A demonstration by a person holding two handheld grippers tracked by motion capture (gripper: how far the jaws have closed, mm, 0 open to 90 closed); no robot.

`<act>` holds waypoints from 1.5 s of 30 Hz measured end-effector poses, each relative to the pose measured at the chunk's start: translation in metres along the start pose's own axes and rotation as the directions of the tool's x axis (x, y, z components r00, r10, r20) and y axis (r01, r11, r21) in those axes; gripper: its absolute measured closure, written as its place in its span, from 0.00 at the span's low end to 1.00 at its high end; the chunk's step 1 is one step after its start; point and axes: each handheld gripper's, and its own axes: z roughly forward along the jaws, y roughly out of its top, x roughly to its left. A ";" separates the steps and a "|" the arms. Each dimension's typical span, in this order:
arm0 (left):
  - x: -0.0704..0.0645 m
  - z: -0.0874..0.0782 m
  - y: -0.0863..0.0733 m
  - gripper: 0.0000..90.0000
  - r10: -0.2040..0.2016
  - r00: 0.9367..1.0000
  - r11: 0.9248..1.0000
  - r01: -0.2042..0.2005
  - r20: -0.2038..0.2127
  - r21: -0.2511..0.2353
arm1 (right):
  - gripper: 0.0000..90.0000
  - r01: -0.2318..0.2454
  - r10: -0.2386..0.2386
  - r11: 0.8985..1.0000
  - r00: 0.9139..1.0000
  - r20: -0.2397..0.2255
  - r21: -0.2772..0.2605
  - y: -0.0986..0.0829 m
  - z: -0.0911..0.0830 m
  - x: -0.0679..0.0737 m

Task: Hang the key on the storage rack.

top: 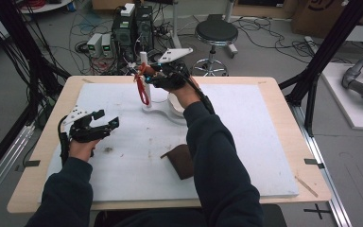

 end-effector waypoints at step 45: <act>0.001 -0.002 -0.001 0.24 -0.002 1.000 1.000 0.002 -0.005 -0.003 | 0.64 -0.095 0.085 0.995 0.975 0.204 0.041 -0.007 0.015 -0.014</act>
